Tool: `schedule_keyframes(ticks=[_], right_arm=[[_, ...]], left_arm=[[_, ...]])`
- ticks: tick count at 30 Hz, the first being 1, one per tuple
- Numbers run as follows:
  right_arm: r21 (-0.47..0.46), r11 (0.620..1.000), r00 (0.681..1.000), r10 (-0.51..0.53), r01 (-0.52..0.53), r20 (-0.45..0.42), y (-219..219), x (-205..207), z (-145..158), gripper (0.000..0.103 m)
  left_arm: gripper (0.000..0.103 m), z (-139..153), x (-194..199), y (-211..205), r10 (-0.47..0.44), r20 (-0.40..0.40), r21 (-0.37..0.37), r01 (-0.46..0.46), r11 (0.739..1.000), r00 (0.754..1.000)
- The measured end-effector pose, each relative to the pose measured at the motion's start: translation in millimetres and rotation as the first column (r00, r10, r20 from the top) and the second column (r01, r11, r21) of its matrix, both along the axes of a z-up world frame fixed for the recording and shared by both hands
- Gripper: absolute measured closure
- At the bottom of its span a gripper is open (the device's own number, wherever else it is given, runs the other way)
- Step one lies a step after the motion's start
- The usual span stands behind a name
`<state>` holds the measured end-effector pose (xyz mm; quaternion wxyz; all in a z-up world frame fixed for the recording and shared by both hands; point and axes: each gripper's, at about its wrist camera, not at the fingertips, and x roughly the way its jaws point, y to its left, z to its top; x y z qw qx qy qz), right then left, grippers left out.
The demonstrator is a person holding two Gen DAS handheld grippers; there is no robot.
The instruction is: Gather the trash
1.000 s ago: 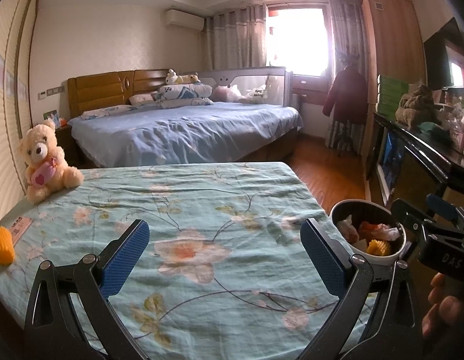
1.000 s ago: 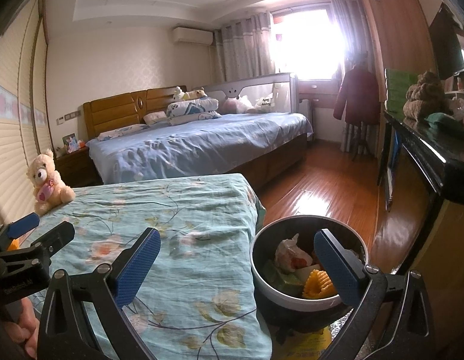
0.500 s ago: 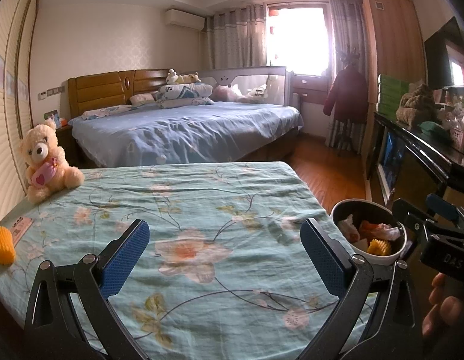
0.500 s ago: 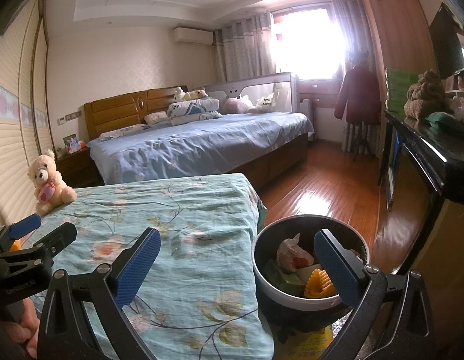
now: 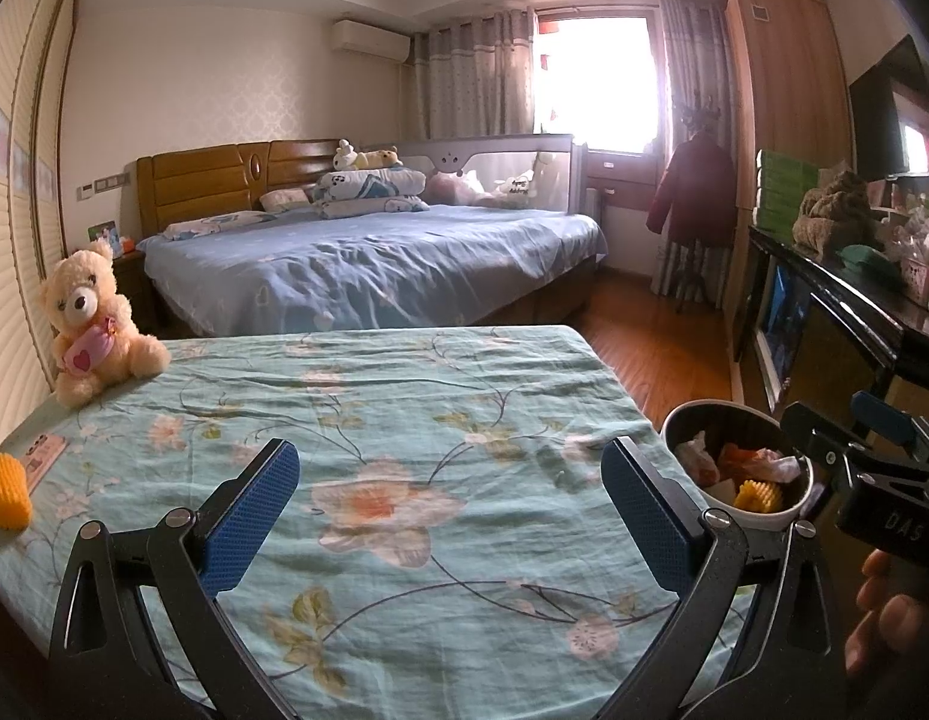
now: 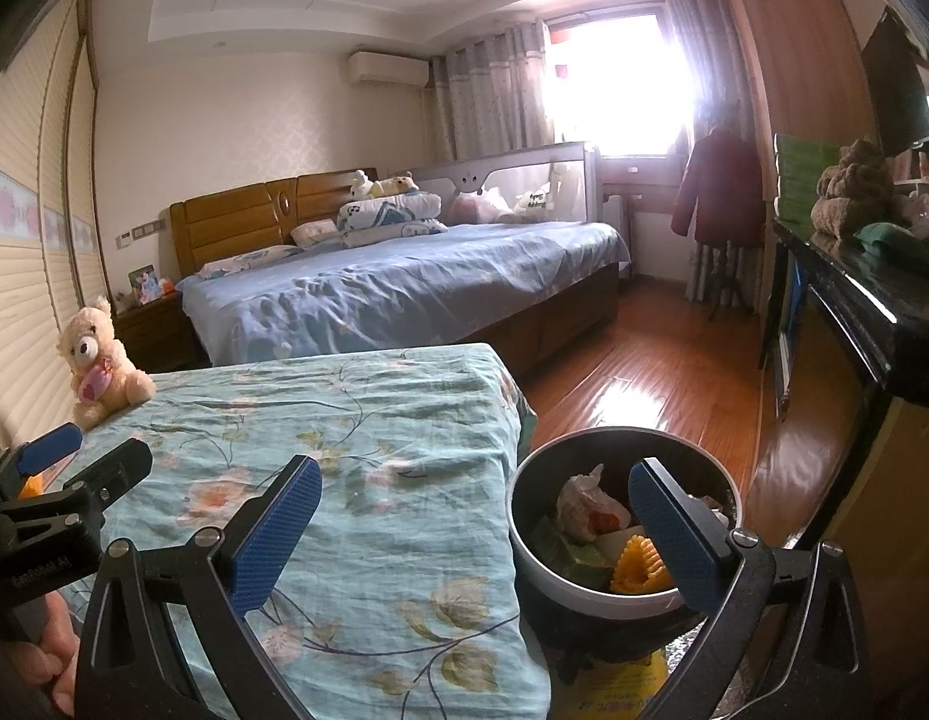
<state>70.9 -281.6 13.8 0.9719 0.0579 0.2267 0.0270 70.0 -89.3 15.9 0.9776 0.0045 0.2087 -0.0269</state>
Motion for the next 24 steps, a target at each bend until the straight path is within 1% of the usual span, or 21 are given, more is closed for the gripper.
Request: schedule_keyframes(ticks=[24], right_arm=[[0.002,1.000,1.000,0.008,-0.008,-0.009,2.6,-0.6,-0.9,0.000]], left_arm=[[0.000,2.6,-0.1,1.9,0.000,-0.005,0.001,0.000,1.000,1.000]])
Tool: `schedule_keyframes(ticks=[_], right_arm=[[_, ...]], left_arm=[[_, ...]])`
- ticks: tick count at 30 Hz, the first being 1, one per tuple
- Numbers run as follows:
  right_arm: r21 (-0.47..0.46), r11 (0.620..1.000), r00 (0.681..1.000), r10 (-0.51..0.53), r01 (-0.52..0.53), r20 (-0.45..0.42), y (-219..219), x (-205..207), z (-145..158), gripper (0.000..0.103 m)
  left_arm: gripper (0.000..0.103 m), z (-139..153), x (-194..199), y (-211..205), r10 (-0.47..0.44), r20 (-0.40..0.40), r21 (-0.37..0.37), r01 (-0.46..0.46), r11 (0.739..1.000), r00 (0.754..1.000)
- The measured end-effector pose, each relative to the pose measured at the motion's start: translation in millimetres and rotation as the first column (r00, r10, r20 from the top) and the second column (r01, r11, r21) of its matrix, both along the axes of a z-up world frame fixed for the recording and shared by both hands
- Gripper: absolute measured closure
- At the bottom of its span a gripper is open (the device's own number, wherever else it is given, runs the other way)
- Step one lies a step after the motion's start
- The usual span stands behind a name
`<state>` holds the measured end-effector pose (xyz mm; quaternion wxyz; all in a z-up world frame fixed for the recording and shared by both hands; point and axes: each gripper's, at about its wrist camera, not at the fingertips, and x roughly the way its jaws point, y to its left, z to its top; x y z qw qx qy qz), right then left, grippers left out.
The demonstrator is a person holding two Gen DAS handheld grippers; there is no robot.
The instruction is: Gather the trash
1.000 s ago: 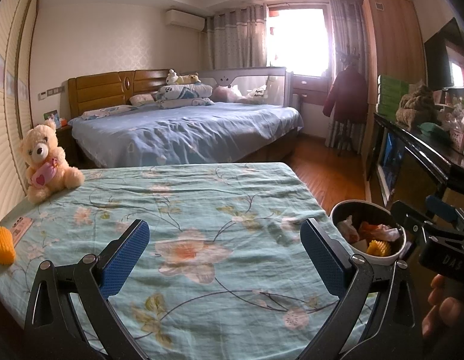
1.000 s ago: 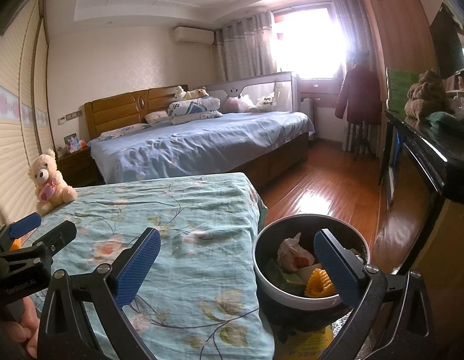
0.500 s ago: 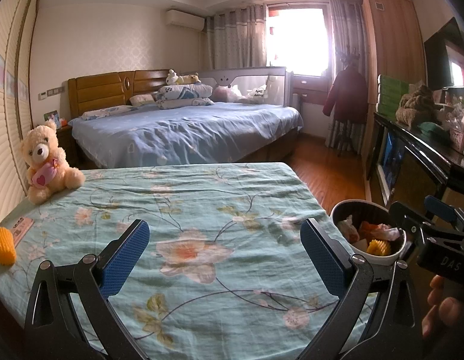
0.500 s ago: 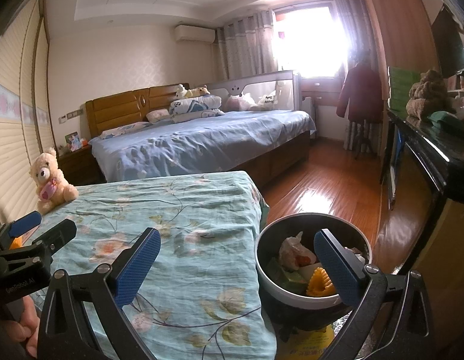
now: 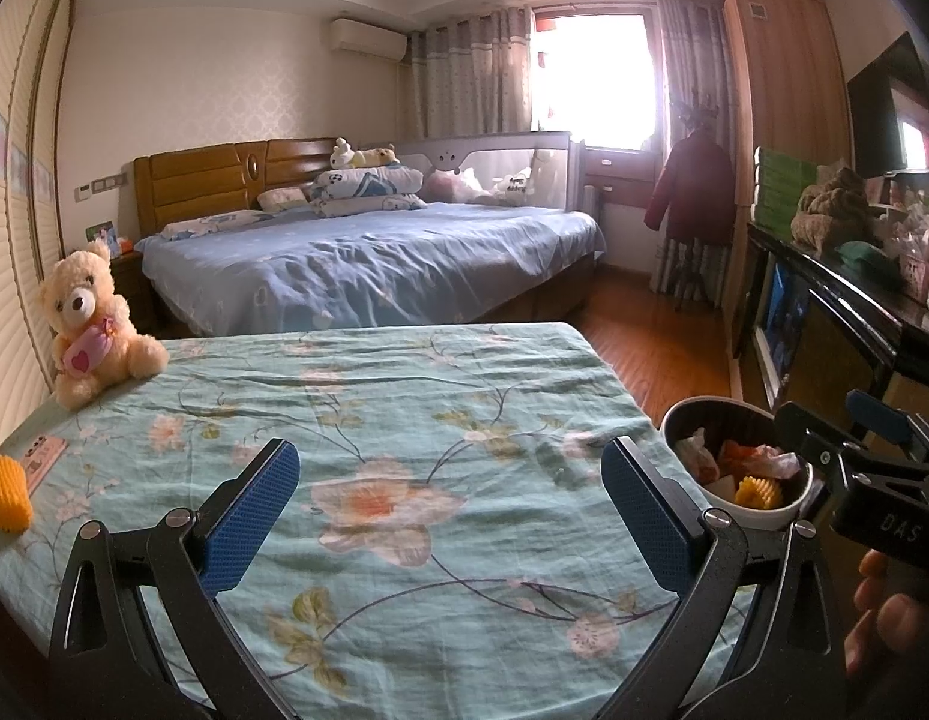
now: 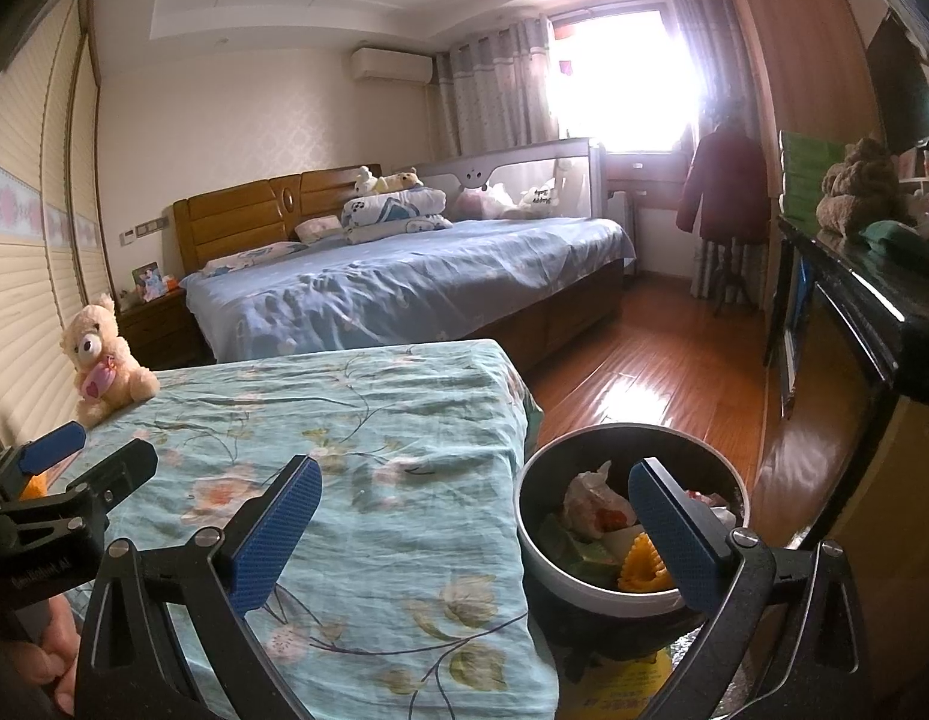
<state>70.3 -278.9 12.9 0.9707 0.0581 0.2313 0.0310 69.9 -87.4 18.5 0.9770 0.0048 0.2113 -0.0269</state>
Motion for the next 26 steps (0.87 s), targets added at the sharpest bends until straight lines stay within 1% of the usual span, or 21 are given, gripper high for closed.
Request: schedule_keyframes(ticks=[18,26], right_arm=[[0.007,1.000,0.999,0.015,-0.014,-0.033,3.4,6.5,-5.8,0.000],[0.032,0.999,0.997,0.018,-0.015,-0.073,3.2,13.6,-11.8,0.000]], left_arm=[[0.000,-5.7,6.1,2.5,-0.003,-0.023,-0.006,0.003,1.000,1.000],[0.000,-8.5,9.2,5.3,-0.005,-0.038,-0.017,0.004,1.000,0.999]])
